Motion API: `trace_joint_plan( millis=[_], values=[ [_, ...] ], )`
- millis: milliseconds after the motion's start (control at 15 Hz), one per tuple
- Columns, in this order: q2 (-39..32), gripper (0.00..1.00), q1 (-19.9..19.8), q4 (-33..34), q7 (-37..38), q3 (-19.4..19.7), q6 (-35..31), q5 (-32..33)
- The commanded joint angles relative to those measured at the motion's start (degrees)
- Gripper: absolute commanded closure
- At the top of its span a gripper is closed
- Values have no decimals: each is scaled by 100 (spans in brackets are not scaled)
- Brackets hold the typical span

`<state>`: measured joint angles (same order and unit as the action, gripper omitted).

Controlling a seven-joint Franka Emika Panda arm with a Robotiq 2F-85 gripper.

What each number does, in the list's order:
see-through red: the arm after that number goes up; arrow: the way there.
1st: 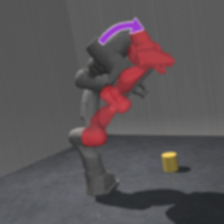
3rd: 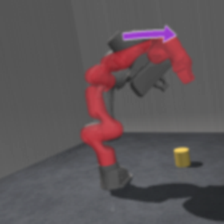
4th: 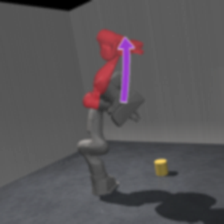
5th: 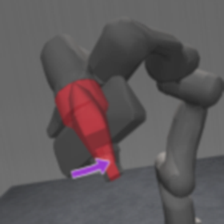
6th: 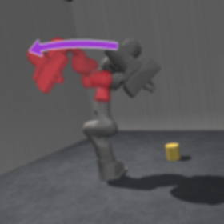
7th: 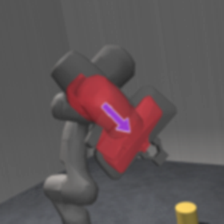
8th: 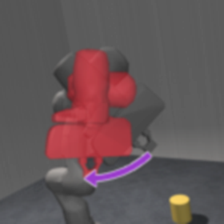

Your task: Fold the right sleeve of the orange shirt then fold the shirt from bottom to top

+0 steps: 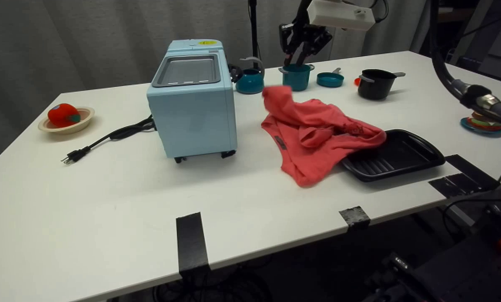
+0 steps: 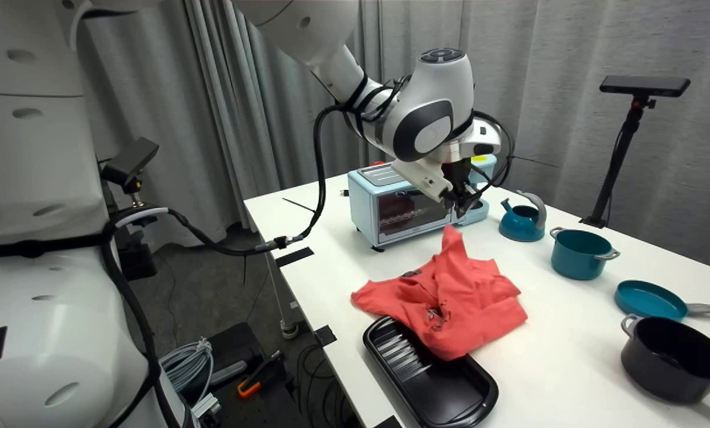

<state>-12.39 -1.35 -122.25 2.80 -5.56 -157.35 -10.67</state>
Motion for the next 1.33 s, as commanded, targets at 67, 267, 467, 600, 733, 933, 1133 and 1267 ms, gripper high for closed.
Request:
trace_joint_plan(
  millis=[67,267,467,600,733,933,1133,1267],
  values=[
    [439,24,25,-432,-100,222,12,193],
    [440,2,-56,-416,-12,485,102,402],
    [216,0,-126,-345,148,781,88,574],
    [-15,0,-168,-321,212,933,107,605],
    [-280,0,-176,-284,304,1063,126,655],
    [-719,0,-137,-199,468,1243,123,817],
    [-1261,0,-193,218,486,1380,245,882],
    [-1605,0,-215,593,493,1474,376,886]
  ],
)
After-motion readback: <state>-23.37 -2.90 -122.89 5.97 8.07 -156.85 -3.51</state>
